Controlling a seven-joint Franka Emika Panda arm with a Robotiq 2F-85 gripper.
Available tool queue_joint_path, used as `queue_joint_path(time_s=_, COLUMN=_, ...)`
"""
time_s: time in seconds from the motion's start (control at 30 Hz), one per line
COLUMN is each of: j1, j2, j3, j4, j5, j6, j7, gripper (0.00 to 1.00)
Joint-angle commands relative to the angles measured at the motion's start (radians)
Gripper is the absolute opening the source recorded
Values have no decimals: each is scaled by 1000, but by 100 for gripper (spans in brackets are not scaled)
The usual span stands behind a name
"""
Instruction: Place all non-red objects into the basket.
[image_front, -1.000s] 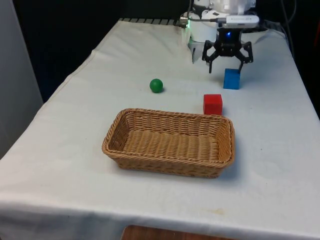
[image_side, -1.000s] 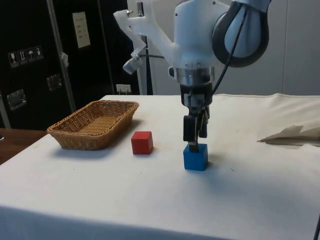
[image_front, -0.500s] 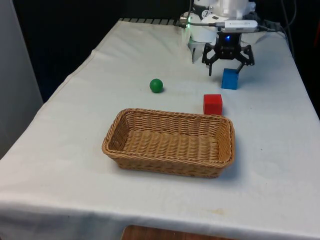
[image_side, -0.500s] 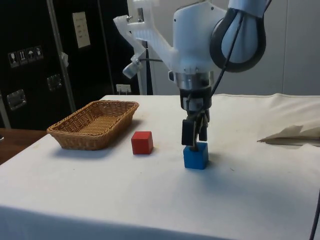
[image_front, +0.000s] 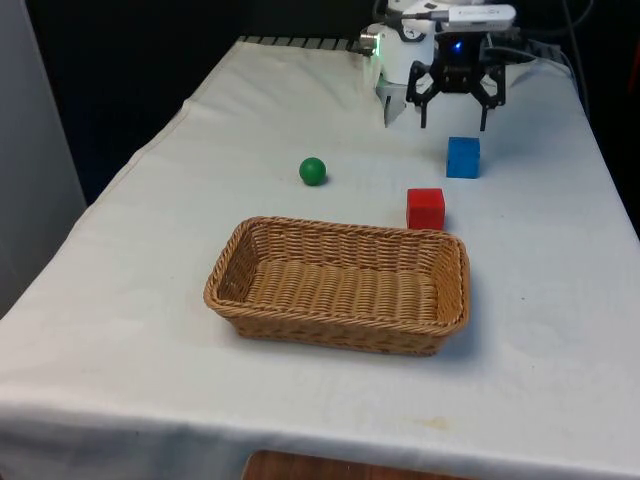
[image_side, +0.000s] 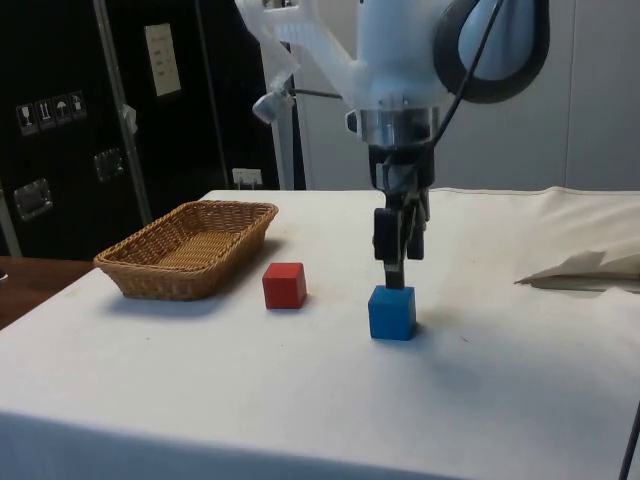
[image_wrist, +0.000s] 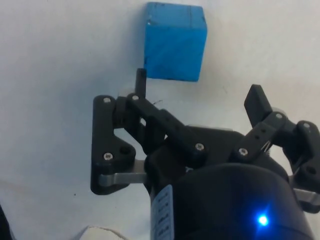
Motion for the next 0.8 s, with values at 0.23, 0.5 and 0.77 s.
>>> queue_joint_path(time_s=0.23, j1=6, j2=39, j3=35, j4=39, j5=25, j6=4, j7=4, gripper=100)
queue_joint_path(time_s=0.5, j1=5, j2=64, j3=55, j4=69, j5=17, j6=-2, j7=-14, gripper=100)
queue_joint_path(time_s=0.77, j1=-1, j2=96, j3=66, j4=75, j5=18, j6=19, j7=-70, gripper=100)
